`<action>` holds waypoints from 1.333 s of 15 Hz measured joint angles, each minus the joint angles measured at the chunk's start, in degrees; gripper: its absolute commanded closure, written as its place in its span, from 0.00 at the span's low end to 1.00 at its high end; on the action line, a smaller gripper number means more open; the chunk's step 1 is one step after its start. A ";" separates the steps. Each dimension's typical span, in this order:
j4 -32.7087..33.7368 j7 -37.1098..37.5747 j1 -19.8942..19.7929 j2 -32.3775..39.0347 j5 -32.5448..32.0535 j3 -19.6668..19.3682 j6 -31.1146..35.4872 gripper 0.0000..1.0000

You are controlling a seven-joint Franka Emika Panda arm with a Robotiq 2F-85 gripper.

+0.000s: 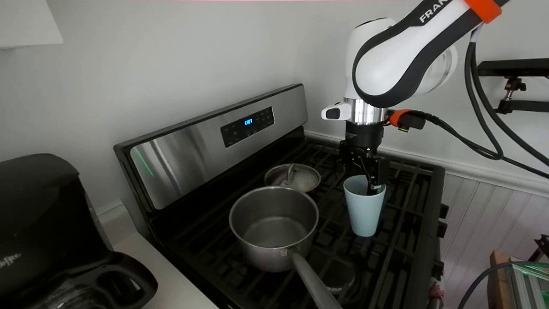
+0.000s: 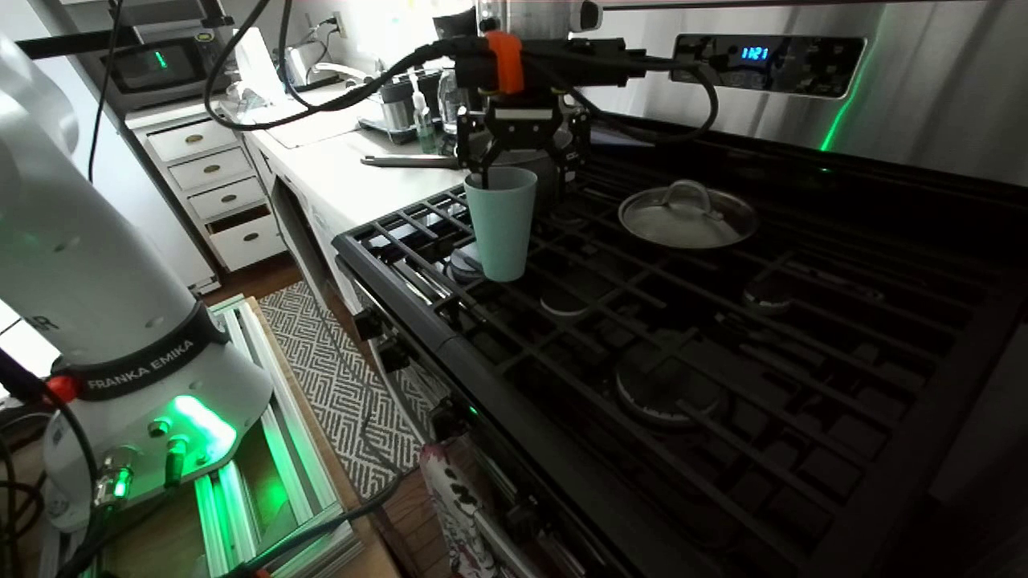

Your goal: Pour the water in the cup in the pot, lift the lid and cover the pot

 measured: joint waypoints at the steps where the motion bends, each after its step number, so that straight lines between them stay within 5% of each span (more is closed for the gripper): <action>1: 0.05 -0.03 0.00 -0.09 0.00 0.08 0.00 0.00; 13: 0.40 -0.09 0.00 -7.28 -0.58 0.68 -0.02 0.00; 20: 4.40 17.97 -0.12 -8.61 -0.31 0.95 0.13 0.00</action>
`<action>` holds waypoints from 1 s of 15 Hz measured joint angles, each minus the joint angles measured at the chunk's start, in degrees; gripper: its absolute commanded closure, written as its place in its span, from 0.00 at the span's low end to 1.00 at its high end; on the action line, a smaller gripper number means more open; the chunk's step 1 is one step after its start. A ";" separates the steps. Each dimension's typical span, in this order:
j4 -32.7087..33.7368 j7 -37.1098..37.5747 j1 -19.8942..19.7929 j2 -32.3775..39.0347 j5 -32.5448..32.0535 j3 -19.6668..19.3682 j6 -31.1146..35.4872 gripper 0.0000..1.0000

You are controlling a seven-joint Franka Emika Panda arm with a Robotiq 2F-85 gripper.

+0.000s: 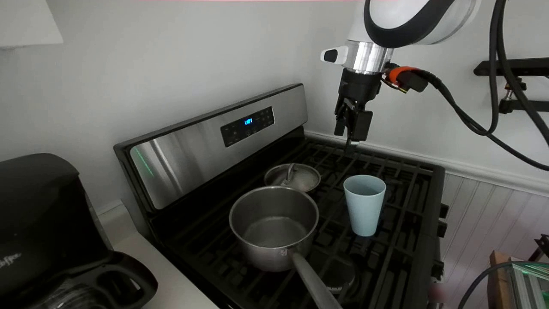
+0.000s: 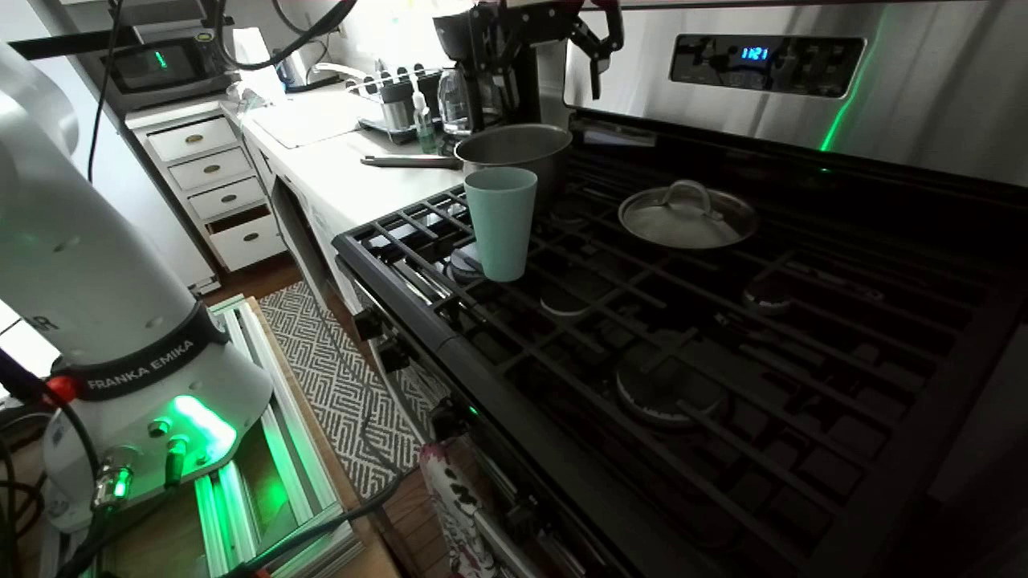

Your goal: Pour the water in the cup in the pot, lift the lid and cover the pot

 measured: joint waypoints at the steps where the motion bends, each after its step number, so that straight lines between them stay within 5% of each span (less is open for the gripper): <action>1: 0.54 3.32 0.00 0.21 -0.14 0.27 0.46 0.00; 9: 1.78 9.86 -0.06 2.09 -0.18 1.12 1.00 0.00; 15: 11.08 21.75 -0.32 12.53 4.67 0.45 -0.50 0.00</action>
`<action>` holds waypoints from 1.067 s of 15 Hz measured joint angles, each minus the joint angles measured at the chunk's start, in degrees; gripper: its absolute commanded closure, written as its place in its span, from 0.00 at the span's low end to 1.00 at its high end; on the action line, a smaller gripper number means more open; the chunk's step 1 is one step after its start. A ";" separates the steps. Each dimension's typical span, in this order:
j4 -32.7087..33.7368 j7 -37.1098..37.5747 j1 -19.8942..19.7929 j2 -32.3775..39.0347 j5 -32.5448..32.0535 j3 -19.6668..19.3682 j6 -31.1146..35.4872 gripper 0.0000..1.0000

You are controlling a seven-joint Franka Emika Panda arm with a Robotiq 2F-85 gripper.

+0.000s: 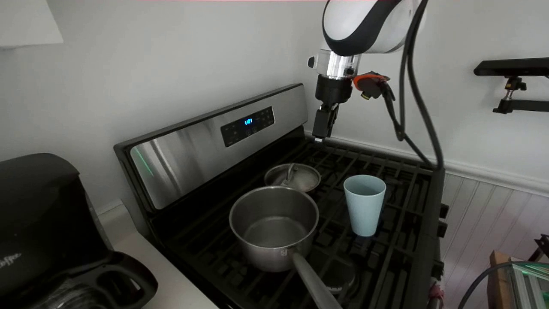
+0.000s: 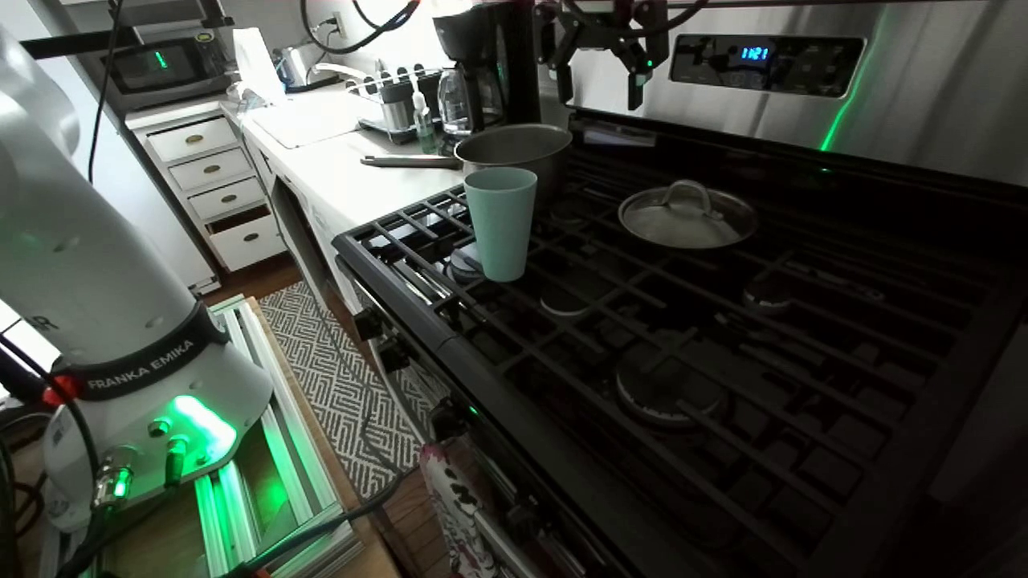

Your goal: Pour the water in the cup in the pot, lift the lid and cover the pot

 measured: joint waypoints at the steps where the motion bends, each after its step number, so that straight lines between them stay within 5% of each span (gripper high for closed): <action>1: 1.90 2.21 -0.04 1.87 1.08 0.10 -0.19 0.00; 11: 15.83 30.65 -0.61 17.01 2.66 1.12 -0.36 0.00; 16: 18.95 36.85 -2.15 22.43 5.42 1.26 -0.31 0.00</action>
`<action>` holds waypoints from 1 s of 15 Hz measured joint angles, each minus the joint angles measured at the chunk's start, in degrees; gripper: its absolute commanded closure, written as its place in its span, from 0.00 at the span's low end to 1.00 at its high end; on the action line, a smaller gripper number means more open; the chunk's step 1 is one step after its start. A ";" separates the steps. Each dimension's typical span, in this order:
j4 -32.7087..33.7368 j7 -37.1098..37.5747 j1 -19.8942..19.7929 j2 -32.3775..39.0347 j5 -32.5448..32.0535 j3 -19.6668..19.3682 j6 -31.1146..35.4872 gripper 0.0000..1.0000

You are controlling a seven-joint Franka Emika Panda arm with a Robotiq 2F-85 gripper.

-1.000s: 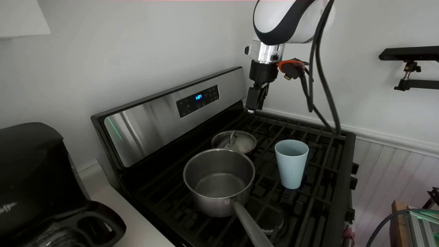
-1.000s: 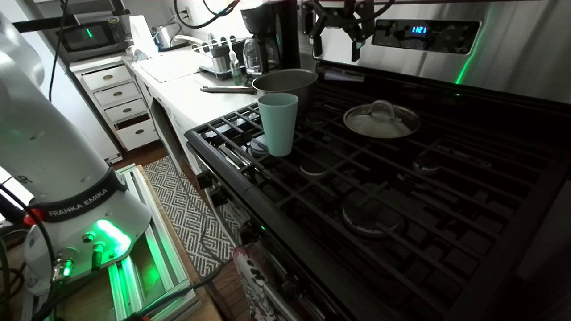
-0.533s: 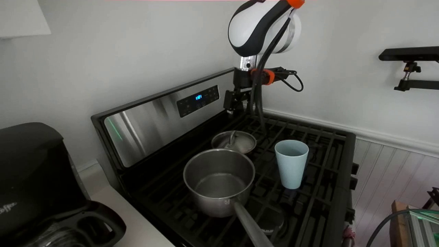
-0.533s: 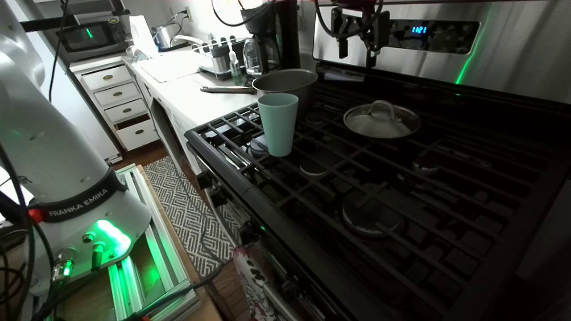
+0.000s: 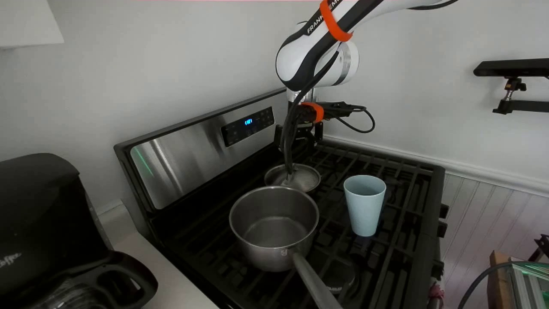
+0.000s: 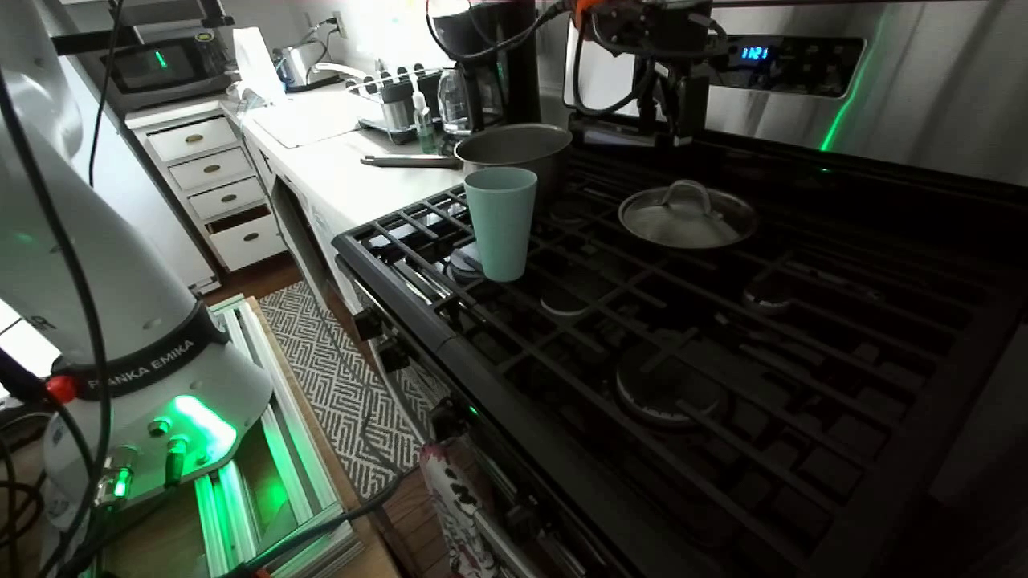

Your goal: Pour the water in the cup in the pot, lift the lid and cover the pot

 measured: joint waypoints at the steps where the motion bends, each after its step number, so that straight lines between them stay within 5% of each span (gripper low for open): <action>1: 0.53 0.69 -0.39 0.94 0.60 0.02 0.02 0.00; 12: 4.12 8.13 -1.26 7.38 3.00 0.17 1.74 0.00; 15: 5.09 8.75 -1.35 8.40 3.92 0.25 2.39 0.12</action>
